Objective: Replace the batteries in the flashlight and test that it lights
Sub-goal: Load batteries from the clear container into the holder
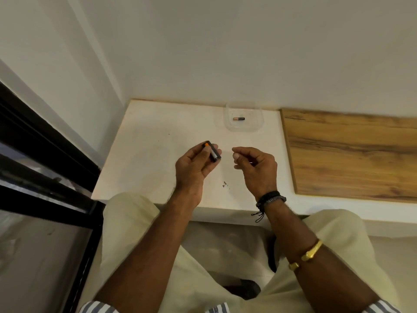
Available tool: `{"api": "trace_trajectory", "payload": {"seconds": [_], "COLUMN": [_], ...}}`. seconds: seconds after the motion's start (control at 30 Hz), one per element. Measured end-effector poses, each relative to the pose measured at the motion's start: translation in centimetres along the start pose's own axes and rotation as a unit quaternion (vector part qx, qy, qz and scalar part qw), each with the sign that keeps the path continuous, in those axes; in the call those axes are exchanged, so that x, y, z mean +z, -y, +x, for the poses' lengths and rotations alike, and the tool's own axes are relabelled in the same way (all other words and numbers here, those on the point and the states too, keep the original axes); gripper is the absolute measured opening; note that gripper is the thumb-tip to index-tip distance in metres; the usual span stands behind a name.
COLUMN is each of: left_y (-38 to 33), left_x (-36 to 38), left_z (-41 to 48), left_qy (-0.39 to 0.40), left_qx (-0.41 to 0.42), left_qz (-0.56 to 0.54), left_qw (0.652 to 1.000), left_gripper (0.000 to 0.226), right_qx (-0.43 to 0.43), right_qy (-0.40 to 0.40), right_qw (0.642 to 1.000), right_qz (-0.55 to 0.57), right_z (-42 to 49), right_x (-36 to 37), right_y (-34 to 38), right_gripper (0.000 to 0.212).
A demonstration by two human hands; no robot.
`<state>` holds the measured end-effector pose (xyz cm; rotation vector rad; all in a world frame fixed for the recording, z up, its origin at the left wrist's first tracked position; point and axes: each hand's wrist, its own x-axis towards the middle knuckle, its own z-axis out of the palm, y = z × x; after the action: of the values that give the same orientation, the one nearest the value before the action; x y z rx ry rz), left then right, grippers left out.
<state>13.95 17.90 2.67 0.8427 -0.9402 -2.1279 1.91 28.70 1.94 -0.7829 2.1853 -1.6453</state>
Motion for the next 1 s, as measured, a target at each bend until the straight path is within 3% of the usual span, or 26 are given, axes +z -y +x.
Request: {"api": "trace_trajectory", "payload": {"seconds": [0.23,0.43,0.63,0.83,1.0], "left_y": [-1.1,-0.7,-0.5,-0.3,-0.2], "left_x": [-0.4,-1.0,-1.9,-2.2,-2.4], "left_z": [1.8,2.8,4.4,3.9,4.4], "left_qy": [-0.061,-0.046,-0.042,-0.031,-0.031], "left_qx": [-0.016,-0.029,-0.042,-0.054,-0.068], "left_qz": [-0.071,-0.101,-0.111,-0.110,-0.118], "left_qw": [0.995,0.993,0.992,0.992,0.990], "left_gripper": [0.015,0.020,0.035,0.033,0.034], "right_qx": [0.049,0.045,0.051,0.078,0.081], "right_qy": [-0.026,-0.023,0.008,0.054,0.069], "right_qw": [0.998,0.992,0.957,0.923,0.899], "right_qz": [-0.023,-0.112,-0.284,-0.372,-0.425], "right_z": [6.4,12.8,19.3,22.2,23.1], "right_x": [-0.2,0.9,3.3,3.5,4.5], "right_y": [-0.4,-1.4,-3.4,-4.5,-5.5], "right_gripper": [0.012,0.014,0.016,0.030,0.019]}}
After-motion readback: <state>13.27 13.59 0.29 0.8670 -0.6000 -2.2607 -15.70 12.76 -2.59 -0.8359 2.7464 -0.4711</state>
